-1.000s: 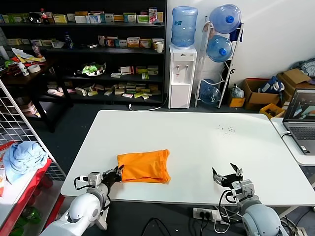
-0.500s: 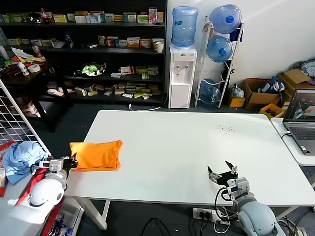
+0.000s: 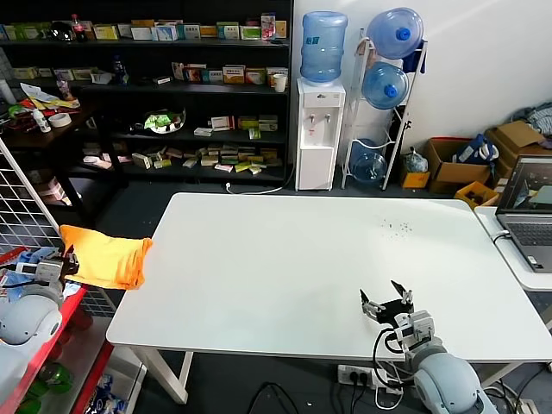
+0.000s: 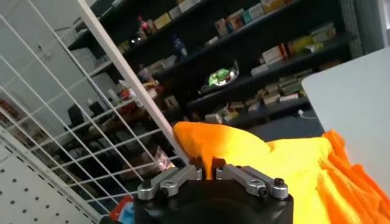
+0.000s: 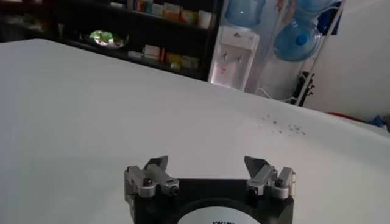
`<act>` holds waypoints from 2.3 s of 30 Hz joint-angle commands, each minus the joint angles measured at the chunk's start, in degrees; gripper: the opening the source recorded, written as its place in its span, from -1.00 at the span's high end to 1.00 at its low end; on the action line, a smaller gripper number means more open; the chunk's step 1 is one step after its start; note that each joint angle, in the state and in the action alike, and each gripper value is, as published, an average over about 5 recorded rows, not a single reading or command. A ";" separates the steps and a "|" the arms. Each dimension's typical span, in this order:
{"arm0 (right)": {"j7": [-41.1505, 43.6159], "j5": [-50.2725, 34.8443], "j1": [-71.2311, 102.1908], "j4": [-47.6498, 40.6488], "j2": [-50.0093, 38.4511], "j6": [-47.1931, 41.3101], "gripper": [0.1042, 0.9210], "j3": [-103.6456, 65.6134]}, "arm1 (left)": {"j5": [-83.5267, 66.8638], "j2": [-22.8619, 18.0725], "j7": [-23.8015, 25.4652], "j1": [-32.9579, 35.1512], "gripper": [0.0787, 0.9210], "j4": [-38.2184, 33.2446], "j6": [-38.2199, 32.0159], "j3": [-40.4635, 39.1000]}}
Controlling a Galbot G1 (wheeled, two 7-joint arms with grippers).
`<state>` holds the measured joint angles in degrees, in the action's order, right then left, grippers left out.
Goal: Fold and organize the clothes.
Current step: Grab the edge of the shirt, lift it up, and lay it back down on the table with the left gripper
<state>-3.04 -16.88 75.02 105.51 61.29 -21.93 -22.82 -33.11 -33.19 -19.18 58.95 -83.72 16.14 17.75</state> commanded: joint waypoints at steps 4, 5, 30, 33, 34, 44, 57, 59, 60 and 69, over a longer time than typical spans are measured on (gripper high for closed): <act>0.23 0.23 1.81 0.14 0.24 1.12 -0.76 -0.93 | 2.83 6.76 -0.77 -0.40 0.79 -2.08 -0.36 -4.24; 0.25 0.25 2.04 0.19 0.22 1.18 -0.76 -1.07 | 2.71 6.48 -0.88 -0.21 0.79 -2.50 -0.30 -4.54; 0.05 2.50 4.09 0.42 0.69 0.95 -0.76 -2.87 | 1.93 -17.71 -3.91 -0.89 0.79 -16.51 4.84 -17.83; 0.07 2.85 4.31 0.41 0.72 0.99 -0.76 -3.10 | 1.87 -21.77 -4.33 -2.39 0.79 -14.72 4.85 -20.02; 0.08 2.94 4.43 0.42 0.70 1.01 -0.76 -3.22 | 1.92 -23.20 -4.44 -2.95 0.79 -13.92 4.83 -20.75; 0.12 3.34 5.23 -0.16 0.75 1.59 -0.76 -4.75 | 3.11 -36.41 -5.55 -8.72 0.79 -6.63 4.57 -27.16; -0.19 2.97 5.63 -1.19 -0.13 2.03 -0.76 -7.61 | 4.60 -54.60 -6.28 -12.36 0.79 2.85 1.41 -31.27; -0.33 2.94 5.78 -1.44 -0.23 2.04 -0.76 -8.09 | 4.97 -56.80 -6.13 -12.55 0.79 4.37 0.74 -31.67; -0.39 2.93 5.89 -1.53 -0.28 2.02 -0.76 -8.33 | 5.26 -57.94 -6.01 -12.65 0.79 5.22 0.31 -31.88; -0.85 2.98 6.06 -1.60 -0.11 1.79 -0.76 -8.82 | 9.19 -61.81 -3.12 -12.94 0.79 11.23 -10.66 -32.12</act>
<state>-3.66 -13.89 81.09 103.81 61.08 -20.05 -30.85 -27.51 -85.31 -24.60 47.24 -80.57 15.92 -12.93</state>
